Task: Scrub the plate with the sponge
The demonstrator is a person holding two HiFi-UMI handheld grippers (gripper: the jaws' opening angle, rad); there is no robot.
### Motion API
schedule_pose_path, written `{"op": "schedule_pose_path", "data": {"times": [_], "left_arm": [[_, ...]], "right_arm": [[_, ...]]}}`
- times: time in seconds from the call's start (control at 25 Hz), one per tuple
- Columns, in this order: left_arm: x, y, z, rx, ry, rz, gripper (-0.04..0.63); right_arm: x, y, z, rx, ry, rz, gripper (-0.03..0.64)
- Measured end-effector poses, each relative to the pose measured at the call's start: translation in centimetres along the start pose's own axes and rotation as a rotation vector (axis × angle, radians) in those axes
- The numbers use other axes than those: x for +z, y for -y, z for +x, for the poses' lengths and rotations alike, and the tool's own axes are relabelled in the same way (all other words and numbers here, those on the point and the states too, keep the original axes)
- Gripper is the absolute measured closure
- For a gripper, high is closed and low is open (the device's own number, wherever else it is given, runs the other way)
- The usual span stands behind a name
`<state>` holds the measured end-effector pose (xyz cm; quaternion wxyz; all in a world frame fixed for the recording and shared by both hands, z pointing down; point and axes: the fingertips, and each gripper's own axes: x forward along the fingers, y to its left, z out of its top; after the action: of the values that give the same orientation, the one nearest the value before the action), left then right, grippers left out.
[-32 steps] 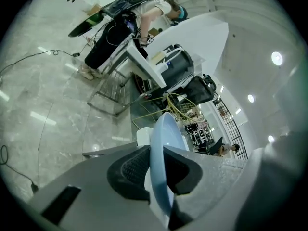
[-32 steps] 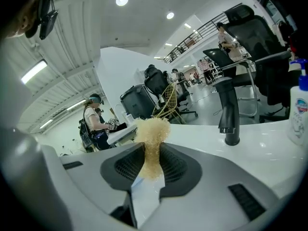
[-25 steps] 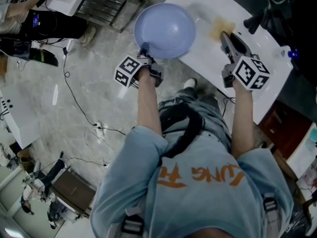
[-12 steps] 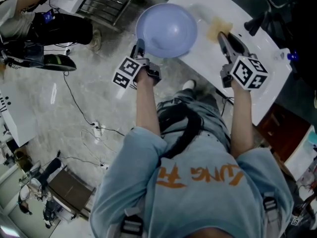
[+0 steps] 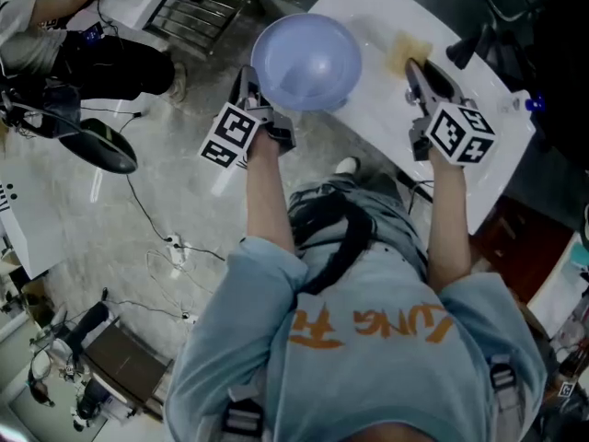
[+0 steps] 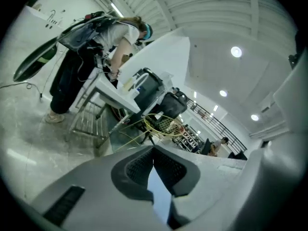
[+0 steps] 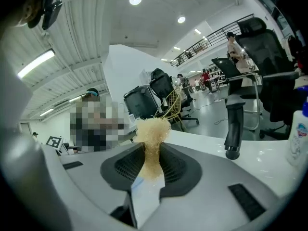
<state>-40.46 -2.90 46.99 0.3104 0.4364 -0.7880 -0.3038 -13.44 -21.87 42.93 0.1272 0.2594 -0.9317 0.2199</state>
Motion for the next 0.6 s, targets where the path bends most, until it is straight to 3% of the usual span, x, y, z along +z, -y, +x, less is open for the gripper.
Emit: {"op": "schedule_pose_path", "data": {"times": [0.32, 0.6], "left_arm": [[-3.1, 10.7, 3.6, -0.298, -0.140, 0.091, 0.594], [-5.8, 22.3, 6.9, -0.528, -0.202, 0.279, 0.594]], "right_arm": [[1.8, 3.1, -2.2, -0.101, 0.056, -0.006, 0.522], [6.5, 6.6, -6.4, -0.252, 0.195, -0.078, 0.523]]}}
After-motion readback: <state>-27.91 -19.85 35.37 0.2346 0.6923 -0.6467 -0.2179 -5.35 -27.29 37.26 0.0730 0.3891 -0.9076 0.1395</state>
